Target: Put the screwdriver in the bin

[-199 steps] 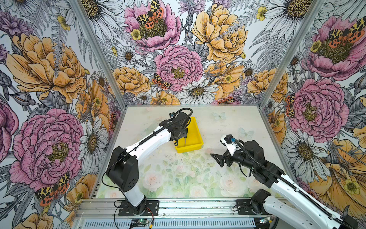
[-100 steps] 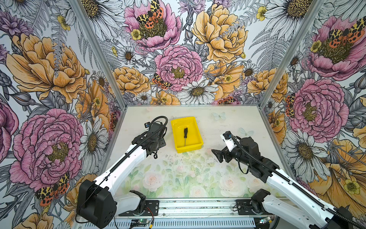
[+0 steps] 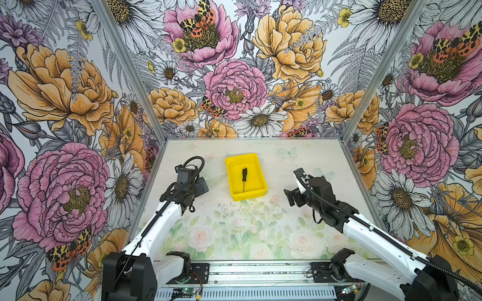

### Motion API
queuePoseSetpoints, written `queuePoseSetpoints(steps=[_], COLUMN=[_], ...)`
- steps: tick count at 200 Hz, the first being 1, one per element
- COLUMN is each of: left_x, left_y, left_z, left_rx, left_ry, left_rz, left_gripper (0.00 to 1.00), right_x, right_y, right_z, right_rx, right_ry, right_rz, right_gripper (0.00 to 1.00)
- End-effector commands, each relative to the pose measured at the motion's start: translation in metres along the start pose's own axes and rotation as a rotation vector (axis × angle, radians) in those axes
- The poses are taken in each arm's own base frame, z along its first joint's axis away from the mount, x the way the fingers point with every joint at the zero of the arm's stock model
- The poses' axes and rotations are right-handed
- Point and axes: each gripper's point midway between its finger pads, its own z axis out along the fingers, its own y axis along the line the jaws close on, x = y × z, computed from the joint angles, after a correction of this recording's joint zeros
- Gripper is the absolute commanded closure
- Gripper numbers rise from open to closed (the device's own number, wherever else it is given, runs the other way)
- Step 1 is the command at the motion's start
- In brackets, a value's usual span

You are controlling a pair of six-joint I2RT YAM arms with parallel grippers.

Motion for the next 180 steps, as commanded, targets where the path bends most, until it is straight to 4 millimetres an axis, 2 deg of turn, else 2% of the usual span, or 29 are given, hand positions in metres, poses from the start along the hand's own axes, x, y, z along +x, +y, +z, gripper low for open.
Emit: queuePoseSetpoints(steps=[1, 36, 55, 89, 115, 150, 180], left_x=[-0.030, -0.042, -0.046, -0.045, -0.045, -0.039, -0.037], left_y=[0.007, 0.034, 0.042, 0.048, 0.047, 0.048, 0.051], left_z=[-0.009, -0.012, -0.015, -0.002, 0.008, 0.018, 0.023], left_rx=[-0.007, -0.113, -0.130, -0.125, -0.092, -0.058, -0.057], left_ry=[-0.154, -0.295, -0.360, -0.366, -0.378, -0.421, -0.445], left_rz=[0.002, -0.023, -0.028, 0.012, 0.053, 0.085, 0.082], left_gripper=[0.01, 0.01, 0.01, 0.01, 0.01, 0.01, 0.01], right_x=[0.000, 0.018, 0.019, 0.022, 0.046, 0.077, 0.067], right_y=[-0.026, -0.059, -0.079, -0.106, -0.130, -0.150, -0.154], right_z=[0.000, 0.000, -0.001, 0.007, 0.013, 0.014, 0.023], right_rx=[0.129, 0.267, 0.309, 0.333, 0.402, 0.477, 0.444], right_ry=[-0.041, -0.107, -0.124, -0.118, -0.060, -0.060, -0.112], right_rz=[0.032, 0.150, 0.210, 0.255, 0.290, 0.361, 0.328], right_gripper=[0.01, 0.00, 0.00, 0.01, 0.00, 0.00, 0.01])
